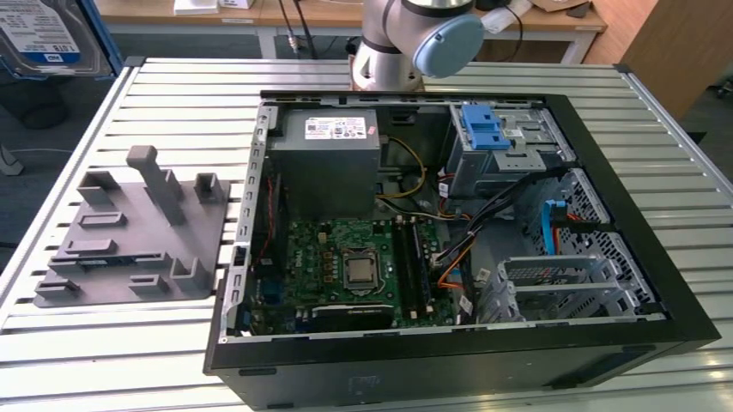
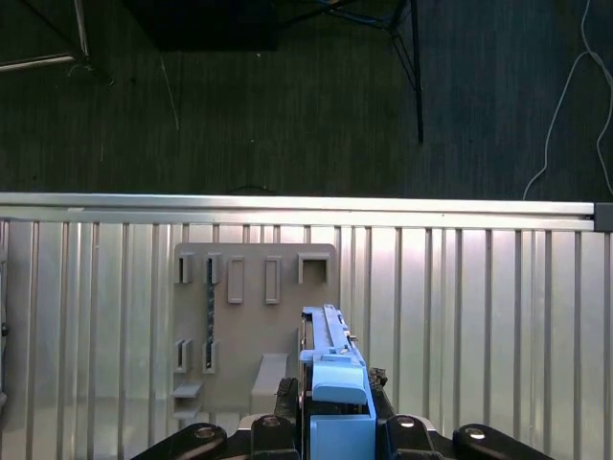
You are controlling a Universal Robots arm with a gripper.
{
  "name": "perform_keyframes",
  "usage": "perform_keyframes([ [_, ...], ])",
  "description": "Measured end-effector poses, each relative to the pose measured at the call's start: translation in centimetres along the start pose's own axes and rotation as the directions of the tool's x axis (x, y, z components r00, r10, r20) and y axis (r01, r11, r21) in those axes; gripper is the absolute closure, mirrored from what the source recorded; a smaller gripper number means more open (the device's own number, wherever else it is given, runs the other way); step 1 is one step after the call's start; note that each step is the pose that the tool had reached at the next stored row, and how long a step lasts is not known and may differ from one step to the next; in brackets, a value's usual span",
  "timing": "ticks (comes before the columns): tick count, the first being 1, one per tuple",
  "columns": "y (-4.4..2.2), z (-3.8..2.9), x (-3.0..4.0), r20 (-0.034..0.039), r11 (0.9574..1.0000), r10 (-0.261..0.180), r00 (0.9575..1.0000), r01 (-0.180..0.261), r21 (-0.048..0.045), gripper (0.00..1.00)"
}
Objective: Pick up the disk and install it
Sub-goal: 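Pick up the disk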
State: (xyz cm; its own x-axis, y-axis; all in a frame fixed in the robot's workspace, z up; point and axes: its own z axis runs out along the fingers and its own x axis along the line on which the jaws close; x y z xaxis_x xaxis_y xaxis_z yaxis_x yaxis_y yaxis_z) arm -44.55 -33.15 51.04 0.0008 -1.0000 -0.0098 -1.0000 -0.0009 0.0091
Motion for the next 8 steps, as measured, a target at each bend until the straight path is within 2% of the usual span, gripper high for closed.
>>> perform_keyframes([
  [8,-0.18,0.00,0.00,0.0000,1.0000,0.000,1.0000,0.000,0.0001,0.64],
])
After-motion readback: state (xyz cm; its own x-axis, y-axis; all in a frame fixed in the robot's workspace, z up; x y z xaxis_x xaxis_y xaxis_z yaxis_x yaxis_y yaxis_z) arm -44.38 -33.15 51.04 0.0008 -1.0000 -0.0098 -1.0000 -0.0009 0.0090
